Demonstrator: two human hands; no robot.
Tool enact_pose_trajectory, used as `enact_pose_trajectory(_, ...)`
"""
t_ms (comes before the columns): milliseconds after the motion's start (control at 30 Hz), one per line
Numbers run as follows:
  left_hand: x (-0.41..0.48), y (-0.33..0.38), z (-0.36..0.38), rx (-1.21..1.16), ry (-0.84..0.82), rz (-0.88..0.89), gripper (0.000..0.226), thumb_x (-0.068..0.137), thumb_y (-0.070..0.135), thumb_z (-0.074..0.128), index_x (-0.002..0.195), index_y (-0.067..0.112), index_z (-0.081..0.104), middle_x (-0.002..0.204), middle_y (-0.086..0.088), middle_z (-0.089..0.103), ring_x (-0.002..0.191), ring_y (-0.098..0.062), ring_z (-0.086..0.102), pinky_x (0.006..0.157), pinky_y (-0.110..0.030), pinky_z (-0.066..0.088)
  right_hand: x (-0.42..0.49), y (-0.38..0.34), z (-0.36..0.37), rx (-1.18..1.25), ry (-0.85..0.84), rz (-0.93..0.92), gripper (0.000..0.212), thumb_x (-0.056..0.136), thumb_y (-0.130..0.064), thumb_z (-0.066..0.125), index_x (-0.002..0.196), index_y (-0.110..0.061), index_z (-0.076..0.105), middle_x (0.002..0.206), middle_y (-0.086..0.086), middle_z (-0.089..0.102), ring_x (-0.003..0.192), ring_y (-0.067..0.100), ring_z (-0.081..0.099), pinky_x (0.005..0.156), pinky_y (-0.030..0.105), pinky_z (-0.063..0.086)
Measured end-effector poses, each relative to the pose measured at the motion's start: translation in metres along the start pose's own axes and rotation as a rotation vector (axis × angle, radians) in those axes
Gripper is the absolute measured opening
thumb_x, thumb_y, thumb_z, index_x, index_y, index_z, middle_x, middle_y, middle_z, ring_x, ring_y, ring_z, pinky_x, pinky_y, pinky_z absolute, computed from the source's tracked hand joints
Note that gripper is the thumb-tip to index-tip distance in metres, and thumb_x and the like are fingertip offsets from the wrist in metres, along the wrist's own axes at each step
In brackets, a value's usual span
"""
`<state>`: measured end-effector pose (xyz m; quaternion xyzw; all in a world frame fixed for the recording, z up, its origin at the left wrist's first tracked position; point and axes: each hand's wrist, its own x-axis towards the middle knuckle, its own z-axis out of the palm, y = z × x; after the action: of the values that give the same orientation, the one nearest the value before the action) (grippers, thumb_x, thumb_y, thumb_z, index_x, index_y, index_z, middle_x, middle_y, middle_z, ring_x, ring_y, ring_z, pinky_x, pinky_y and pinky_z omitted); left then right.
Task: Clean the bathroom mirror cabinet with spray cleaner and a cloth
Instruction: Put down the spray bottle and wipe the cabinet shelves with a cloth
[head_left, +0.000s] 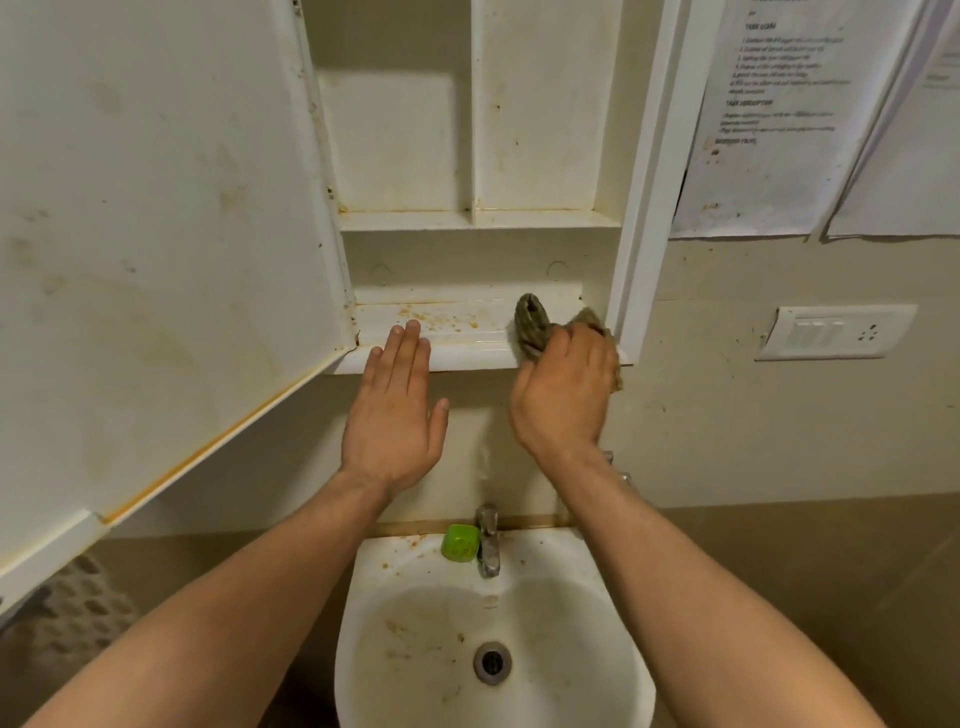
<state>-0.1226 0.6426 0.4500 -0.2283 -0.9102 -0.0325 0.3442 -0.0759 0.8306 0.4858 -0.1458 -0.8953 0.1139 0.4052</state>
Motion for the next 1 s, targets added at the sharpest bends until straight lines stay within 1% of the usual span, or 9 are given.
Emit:
enact_pose_trajectory(100,0.001,0.001,-0.002,-0.032,0.008,-0.001,0.075,0.100,0.042,0.034,0.159,-0.003,0.024,0.170,-0.019,0.013,0.159,-0.031,0.006,0.129,-0.049,0.011,-0.005,-0.020,-0.001,0.130,-0.101,-0.280,0.036,0.082,-0.028,0.052,0.111,-0.010,0.065,0.110,0.010,0.064,0.108,0.029,0.056,0.103,0.043,0.042)
enact_pose_trajectory(200,0.002,-0.001,-0.002,-0.013,-0.008,0.004,0.074,0.101,0.043,0.034,0.160,-0.001,0.023,0.171,-0.018,0.010,0.159,-0.029,0.003,0.129,-0.049,0.010,0.017,0.007,-0.019,0.001,-0.168,-0.485,0.038,0.081,-0.035,0.052,0.111,-0.014,0.065,0.107,0.007,0.063,0.100,0.027,0.057,0.105,0.042,0.039)
enact_pose_trajectory(267,0.001,-0.006,-0.002,0.018,-0.028,0.016,0.073,0.102,0.045,0.030,0.161,0.003,0.020,0.172,-0.015,0.006,0.160,-0.027,-0.002,0.129,-0.048,0.007,0.035,0.040,-0.029,-0.218,-0.173,-0.463,0.037,0.083,-0.040,0.048,0.108,-0.015,0.062,0.104,0.007,0.063,0.098,0.028,0.059,0.114,0.046,0.034)
enact_pose_trajectory(367,0.000,-0.011,-0.002,0.027,-0.032,0.021,0.073,0.103,0.046,0.029,0.162,0.005,0.018,0.172,-0.013,0.005,0.160,-0.026,-0.002,0.129,-0.047,0.004,0.036,0.069,-0.032,-0.429,-0.158,-0.451,0.041,0.088,-0.039,0.049,0.114,-0.009,0.059,0.114,0.016,0.064,0.109,0.034,0.059,0.122,0.050,0.025)
enact_pose_trajectory(500,0.000,-0.006,-0.005,-0.004,-0.021,0.008,0.073,0.102,0.044,0.031,0.162,0.003,0.020,0.172,-0.014,0.007,0.159,-0.026,-0.001,0.129,-0.045,0.000,0.012,0.008,-0.019,-0.338,-0.142,-0.157,0.038,0.086,-0.032,0.051,0.107,-0.002,0.062,0.111,0.024,0.062,0.109,0.040,0.055,0.117,0.053,0.031)
enact_pose_trajectory(667,0.002,0.002,-0.008,-0.025,-0.021,-0.018,0.072,0.100,0.041,0.035,0.160,0.000,0.025,0.171,-0.017,0.010,0.159,-0.027,0.001,0.129,-0.045,0.002,0.006,-0.002,-0.023,-0.089,-0.206,-0.449,0.048,0.086,-0.036,0.047,0.124,-0.010,0.061,0.121,0.013,0.063,0.118,0.031,0.055,0.124,0.049,0.021)
enact_pose_trajectory(833,0.000,-0.005,-0.008,0.020,-0.040,-0.005,0.072,0.103,0.043,0.032,0.162,0.004,0.020,0.172,-0.014,0.005,0.160,-0.026,-0.002,0.129,-0.046,0.004,0.030,0.061,-0.049,-0.519,-0.229,-0.462,0.036,0.095,-0.033,0.043,0.117,-0.009,0.059,0.120,0.019,0.064,0.113,0.034,0.061,0.124,0.053,0.018)
enact_pose_trajectory(933,-0.001,-0.006,-0.010,0.000,-0.027,-0.004,0.071,0.104,0.042,0.035,0.162,0.004,0.020,0.171,-0.014,0.007,0.159,-0.026,0.000,0.129,-0.046,0.004,0.026,0.029,-0.037,-0.547,-0.223,-0.322,0.035,0.096,-0.030,0.043,0.115,-0.005,0.060,0.116,0.021,0.064,0.113,0.036,0.058,0.122,0.050,0.023)
enact_pose_trajectory(1000,-0.005,-0.006,-0.011,-0.027,-0.024,0.000,0.071,0.104,0.040,0.037,0.162,0.004,0.018,0.171,-0.014,0.006,0.159,-0.026,-0.001,0.130,-0.045,0.005,0.021,-0.004,-0.025,-0.462,-0.182,-0.253,0.034,0.093,-0.031,0.048,0.109,-0.006,0.064,0.109,0.019,0.064,0.107,0.034,0.056,0.113,0.048,0.034)
